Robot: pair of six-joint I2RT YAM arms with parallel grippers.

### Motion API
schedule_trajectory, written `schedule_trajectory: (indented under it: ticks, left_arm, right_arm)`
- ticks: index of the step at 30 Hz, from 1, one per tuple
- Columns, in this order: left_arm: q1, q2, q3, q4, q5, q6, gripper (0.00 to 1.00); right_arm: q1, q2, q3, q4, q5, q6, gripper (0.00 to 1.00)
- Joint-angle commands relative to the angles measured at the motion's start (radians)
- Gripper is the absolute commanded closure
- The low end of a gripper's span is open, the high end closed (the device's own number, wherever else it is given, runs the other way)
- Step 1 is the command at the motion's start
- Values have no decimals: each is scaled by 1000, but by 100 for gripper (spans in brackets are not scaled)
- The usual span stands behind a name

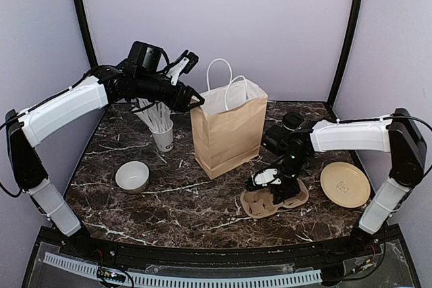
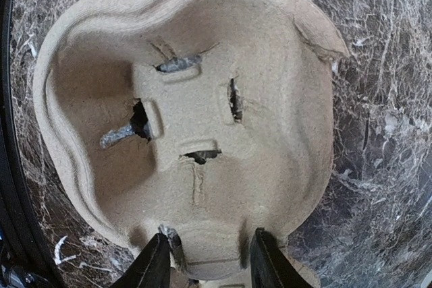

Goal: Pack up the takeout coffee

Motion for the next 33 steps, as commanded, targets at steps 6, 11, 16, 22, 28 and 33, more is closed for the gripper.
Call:
schedule_trajectory:
  ticks: [6,11,16,22,28,33]
  left_arm:
    - [2,-20,7,-2,-9,9,38]
    - [3,-13,50,-27,-27,21,38]
    - [3,-1,99,-57,-54,26,37]
    - [8,58,204,-103,-36,21,36]
    - [16,152,324,-156,16,13,35]
    - [30,219,418,-208,78,-1,35]
  right_arm:
    - [5,-36,-12,-3,-41,-25,72]
    - [3,-101,26,-68,-20,-12,78]
    - [1,-178,62,-134,6,8,80]
    - [-27,-273,137,-197,24,26,82]
    - [-144,-309,295,-277,-24,37,83]
    - [-292,-344,387,-256,-101,-3,83]
